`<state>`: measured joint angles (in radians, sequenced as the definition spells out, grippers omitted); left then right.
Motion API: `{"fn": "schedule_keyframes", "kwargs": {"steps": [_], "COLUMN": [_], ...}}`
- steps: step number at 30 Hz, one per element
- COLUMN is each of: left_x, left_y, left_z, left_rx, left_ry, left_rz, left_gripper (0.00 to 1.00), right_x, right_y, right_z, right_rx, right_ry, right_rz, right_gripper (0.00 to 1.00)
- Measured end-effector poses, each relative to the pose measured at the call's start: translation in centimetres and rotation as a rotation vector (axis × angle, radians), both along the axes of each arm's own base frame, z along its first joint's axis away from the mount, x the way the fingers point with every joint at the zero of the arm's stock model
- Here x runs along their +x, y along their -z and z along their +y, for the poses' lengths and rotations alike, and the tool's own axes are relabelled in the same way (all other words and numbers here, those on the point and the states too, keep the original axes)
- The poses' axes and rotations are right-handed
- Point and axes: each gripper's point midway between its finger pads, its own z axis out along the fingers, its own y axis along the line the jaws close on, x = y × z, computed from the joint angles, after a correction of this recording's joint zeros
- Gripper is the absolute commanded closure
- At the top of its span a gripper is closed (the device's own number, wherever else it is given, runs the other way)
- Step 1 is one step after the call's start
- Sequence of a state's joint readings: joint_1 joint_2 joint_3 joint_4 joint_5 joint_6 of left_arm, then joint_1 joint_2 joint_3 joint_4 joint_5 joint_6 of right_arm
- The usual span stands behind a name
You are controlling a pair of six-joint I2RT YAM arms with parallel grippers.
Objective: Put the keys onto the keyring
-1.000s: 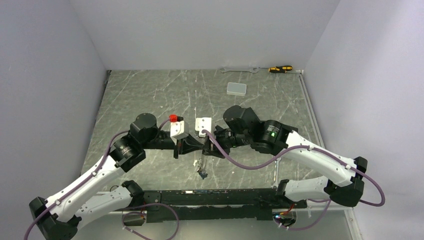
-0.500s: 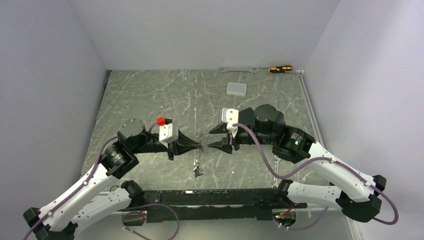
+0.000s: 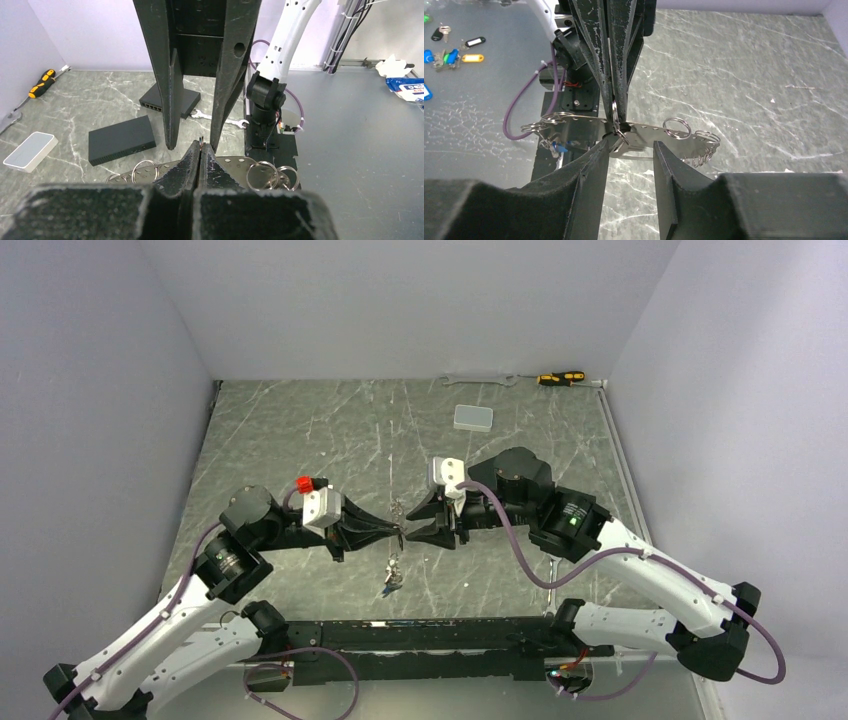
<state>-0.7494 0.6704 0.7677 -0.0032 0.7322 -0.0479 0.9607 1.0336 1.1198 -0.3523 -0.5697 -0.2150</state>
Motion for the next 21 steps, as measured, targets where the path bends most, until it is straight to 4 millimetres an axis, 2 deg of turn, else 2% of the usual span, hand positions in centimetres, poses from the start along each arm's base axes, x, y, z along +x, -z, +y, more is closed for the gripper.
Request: {"fn": "schedule_keyframes", "kwargs": {"steps": [6,14,21], "left_x": [-0.2,-0.2,-0.2], "left_y": [-0.7,-0.8,-0.9], "left_z": [0.1,0.0,-0.1], "left_rx": [-0.024,-0.035,-0.06], "left_ry": [0.003,0.006,0.008], "left_rz": [-0.006,-0.01,-0.008], "left_gripper": [1.0,1.0,1.0], "right_x": [-0.1,-0.6,-0.8], "right_y": [-0.5,-0.9,-1.4], "right_z": [0.1,0.3,0.5], "right_rx": [0.027,0.048,0.069], "right_ry": [-0.023,-0.053,-0.072], "right_rz": [0.009,0.012,0.013], "right_gripper": [0.66,0.62,0.7]}}
